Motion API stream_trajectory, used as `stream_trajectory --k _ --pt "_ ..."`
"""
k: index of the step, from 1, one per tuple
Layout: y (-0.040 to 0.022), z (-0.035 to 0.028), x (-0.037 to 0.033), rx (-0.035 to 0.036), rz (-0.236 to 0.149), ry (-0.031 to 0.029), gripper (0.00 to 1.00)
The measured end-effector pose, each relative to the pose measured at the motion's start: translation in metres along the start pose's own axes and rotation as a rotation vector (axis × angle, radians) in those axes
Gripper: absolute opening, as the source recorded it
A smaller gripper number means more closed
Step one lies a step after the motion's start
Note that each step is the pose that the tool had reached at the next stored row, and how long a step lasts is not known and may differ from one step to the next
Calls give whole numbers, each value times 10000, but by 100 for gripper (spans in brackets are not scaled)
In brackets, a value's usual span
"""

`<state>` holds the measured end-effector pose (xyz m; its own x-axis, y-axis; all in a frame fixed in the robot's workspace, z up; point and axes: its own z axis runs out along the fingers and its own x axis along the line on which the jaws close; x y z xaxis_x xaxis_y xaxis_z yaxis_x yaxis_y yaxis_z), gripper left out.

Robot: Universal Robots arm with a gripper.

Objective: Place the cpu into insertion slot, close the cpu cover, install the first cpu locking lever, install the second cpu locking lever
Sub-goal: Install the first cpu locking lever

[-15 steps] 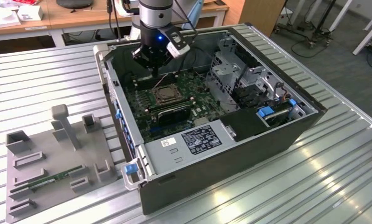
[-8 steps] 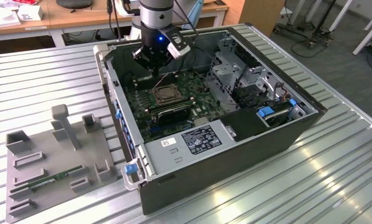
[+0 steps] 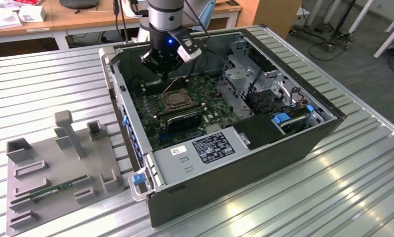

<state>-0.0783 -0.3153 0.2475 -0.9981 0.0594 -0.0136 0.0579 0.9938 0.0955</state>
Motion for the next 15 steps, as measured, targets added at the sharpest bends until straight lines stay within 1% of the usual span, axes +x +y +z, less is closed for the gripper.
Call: stream_trajectory --k 9,15 --pt "-1 19 -4 -4 0 0 11" --pt "-4 55 -15 -6 0 2 11"
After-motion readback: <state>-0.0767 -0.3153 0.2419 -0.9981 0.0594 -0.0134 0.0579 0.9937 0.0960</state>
